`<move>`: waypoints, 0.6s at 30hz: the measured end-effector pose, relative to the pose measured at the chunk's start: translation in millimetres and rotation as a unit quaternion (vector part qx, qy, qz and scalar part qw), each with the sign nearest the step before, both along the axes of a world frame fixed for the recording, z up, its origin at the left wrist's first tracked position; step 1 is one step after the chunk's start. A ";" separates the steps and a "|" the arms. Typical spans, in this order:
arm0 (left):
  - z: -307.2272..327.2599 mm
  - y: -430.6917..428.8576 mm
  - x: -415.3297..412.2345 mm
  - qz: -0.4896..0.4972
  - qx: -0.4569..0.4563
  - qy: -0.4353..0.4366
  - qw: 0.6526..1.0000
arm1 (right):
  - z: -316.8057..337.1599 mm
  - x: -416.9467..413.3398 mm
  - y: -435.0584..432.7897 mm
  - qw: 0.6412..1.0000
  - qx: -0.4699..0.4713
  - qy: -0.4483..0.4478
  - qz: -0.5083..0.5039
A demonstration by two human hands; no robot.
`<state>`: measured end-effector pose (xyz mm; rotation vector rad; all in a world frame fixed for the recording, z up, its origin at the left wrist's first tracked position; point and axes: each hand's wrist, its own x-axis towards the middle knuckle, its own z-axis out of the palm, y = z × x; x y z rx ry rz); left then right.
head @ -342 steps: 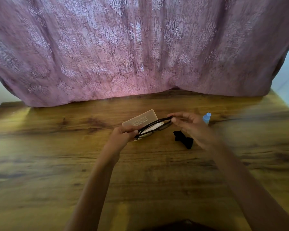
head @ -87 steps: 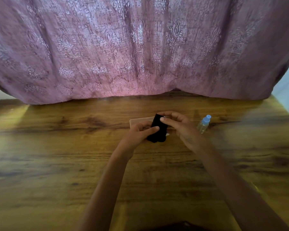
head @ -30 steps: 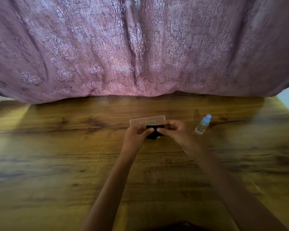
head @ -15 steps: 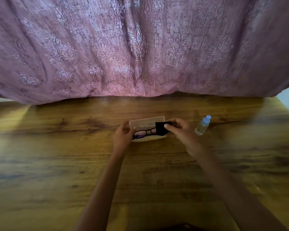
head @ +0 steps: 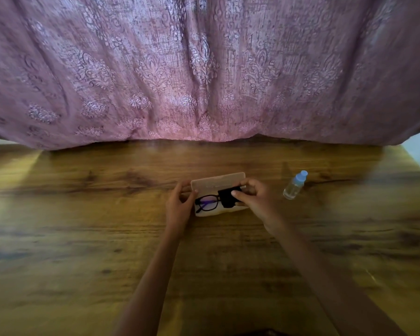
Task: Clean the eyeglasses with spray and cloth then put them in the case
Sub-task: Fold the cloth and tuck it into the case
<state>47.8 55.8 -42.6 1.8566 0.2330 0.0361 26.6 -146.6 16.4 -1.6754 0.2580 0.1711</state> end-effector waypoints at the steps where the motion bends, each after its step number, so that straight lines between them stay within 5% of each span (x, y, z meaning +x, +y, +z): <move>1: -1.1 0.3 -1.9 -0.004 0.012 -0.008 1.000 | -1.9 0.6 2.5 1.000 -0.013 0.001 -0.004; 11: -8.0 1.6 -6.0 -0.019 0.070 -0.042 0.996 | -11.2 2.5 12.4 0.985 -0.162 -0.054 0.012; 18: -12.7 2.1 -5.3 -0.015 0.071 -0.059 0.996 | -25.3 4.4 8.1 0.910 -0.373 -0.167 0.071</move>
